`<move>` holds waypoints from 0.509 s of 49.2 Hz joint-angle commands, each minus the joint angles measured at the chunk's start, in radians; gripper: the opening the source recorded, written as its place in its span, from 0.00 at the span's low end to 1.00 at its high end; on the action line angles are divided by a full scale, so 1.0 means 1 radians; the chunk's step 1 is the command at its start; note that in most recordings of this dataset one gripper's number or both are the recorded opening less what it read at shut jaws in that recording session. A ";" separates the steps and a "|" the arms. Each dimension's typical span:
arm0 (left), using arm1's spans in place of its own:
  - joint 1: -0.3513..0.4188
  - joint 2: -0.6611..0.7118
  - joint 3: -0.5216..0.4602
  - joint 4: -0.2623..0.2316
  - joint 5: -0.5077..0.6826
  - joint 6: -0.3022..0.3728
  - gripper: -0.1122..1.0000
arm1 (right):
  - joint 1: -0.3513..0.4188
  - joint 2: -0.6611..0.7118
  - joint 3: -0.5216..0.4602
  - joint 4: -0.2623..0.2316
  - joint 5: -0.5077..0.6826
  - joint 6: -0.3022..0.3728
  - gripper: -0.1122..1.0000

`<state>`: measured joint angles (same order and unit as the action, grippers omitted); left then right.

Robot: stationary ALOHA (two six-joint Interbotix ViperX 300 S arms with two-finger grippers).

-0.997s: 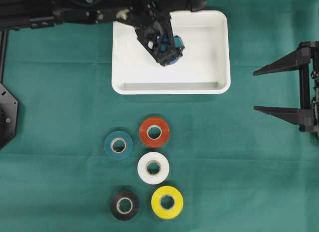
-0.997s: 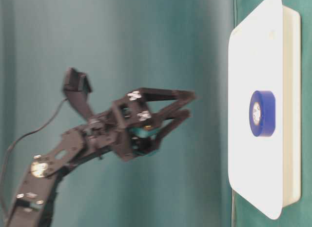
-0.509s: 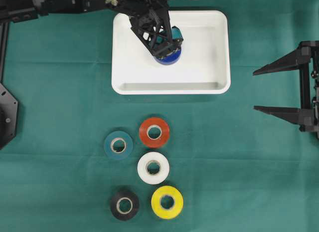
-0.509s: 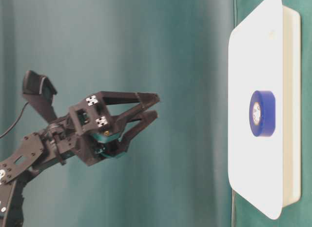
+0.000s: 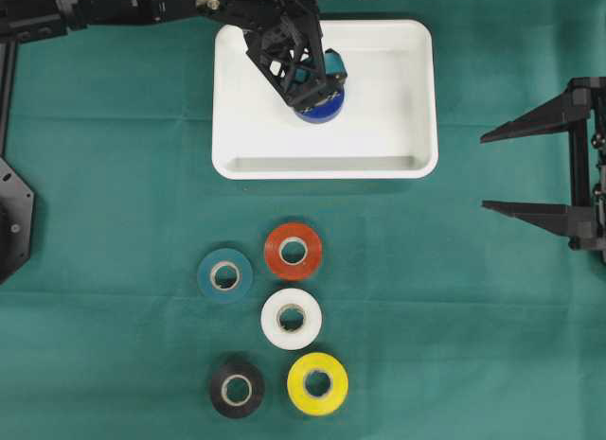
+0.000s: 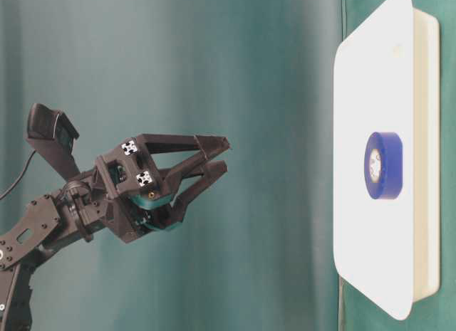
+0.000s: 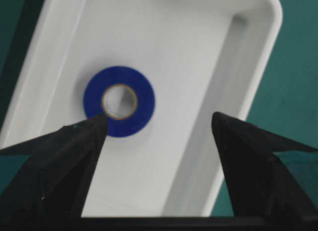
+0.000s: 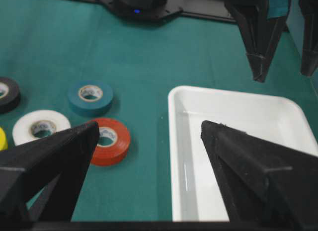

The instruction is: Pick up the tape from a random location and place it into the white case.

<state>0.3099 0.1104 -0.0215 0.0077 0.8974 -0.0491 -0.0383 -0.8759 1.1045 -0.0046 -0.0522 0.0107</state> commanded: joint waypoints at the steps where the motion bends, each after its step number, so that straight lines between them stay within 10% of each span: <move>1: -0.015 -0.035 -0.012 0.003 -0.003 0.002 0.83 | -0.002 0.005 -0.025 0.002 -0.005 0.002 0.94; 25: -0.210 -0.075 0.018 0.002 -0.003 -0.003 0.82 | 0.000 0.006 -0.026 0.003 -0.006 0.003 0.94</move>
<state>0.1304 0.0813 0.0046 0.0077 0.8974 -0.0522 -0.0383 -0.8744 1.1060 -0.0046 -0.0522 0.0123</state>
